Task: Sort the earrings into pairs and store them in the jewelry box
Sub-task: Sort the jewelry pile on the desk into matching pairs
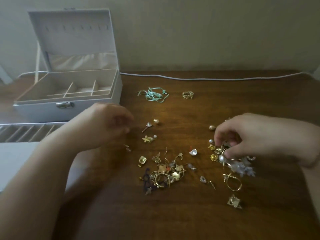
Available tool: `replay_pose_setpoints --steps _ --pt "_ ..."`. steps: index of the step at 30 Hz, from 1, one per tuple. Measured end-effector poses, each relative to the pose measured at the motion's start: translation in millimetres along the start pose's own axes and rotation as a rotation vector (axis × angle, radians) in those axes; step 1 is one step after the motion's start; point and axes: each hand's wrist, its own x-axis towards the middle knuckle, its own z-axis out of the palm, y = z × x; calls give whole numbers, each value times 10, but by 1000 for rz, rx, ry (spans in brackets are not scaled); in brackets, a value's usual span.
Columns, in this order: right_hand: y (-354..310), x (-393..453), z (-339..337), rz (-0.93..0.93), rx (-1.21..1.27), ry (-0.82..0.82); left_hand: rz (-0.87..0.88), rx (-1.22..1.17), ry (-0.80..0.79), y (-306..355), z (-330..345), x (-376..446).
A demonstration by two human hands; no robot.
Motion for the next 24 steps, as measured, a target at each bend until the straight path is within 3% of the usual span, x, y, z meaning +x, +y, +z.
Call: replay_pose_setpoints --steps 8,13,17,21,24 --pt "-16 44 26 -25 -7 13 107 -131 -252 171 48 1" --pt "-190 38 91 -114 0 23 -6 -58 -241 12 -43 -1" --pt "-370 75 226 -229 45 131 -31 -28 -260 9 -54 -8" --pt "-418 85 277 -271 24 183 51 -73 -195 151 -37 -8" --pt "-386 53 243 -284 24 196 183 -152 -303 420 -20 -49"
